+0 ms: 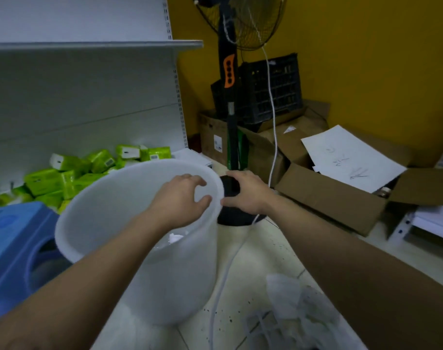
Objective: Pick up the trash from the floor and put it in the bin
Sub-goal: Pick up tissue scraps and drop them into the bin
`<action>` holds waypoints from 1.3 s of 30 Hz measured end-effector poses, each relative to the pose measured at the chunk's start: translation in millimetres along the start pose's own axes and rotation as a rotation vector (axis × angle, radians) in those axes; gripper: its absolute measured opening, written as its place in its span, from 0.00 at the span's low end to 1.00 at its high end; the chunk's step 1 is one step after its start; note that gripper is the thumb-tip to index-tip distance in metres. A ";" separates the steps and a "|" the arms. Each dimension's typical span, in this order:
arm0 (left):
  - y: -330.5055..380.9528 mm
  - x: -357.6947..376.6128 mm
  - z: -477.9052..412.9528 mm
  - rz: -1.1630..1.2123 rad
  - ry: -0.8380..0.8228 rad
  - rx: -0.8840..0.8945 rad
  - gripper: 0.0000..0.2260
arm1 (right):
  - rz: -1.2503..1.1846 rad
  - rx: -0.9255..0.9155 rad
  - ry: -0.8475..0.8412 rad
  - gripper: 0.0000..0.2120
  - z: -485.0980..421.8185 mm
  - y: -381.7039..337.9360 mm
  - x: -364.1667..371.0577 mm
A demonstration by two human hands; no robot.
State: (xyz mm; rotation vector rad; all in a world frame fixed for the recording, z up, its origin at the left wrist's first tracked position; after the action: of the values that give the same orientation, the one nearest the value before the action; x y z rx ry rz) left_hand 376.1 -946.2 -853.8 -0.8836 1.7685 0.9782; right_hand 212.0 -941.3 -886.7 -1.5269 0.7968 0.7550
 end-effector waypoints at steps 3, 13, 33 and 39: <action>48.8 31.4 12.0 0.047 0.056 0.146 0.17 | 0.047 0.125 -0.086 0.39 23.0 47.3 -5.4; 94.8 241.0 77.7 0.185 -0.462 0.065 0.22 | 0.209 0.450 -0.432 0.37 115.7 199.3 26.9; 116.9 400.5 122.3 0.101 -0.844 0.142 0.18 | 0.355 0.444 -0.905 0.25 203.1 277.1 160.6; 99.2 392.4 114.5 0.284 -0.665 0.044 0.11 | 0.331 0.531 -0.892 0.30 192.5 268.4 167.4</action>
State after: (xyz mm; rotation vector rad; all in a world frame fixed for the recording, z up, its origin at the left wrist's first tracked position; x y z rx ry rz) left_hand 199.0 -862.3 -1226.1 -0.2229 1.3419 1.2334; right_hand 77.7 -779.8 -1191.7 -0.4792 0.4954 1.2214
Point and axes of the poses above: each hand's wrist, its own z-axis away from the middle knuckle, its own x-axis out of the palm, y = z × x, the point moved 6 cm from there along -z, towards the middle knuckle, and after that the axes turned 5 degrees about -x, right-handed, at the moved point
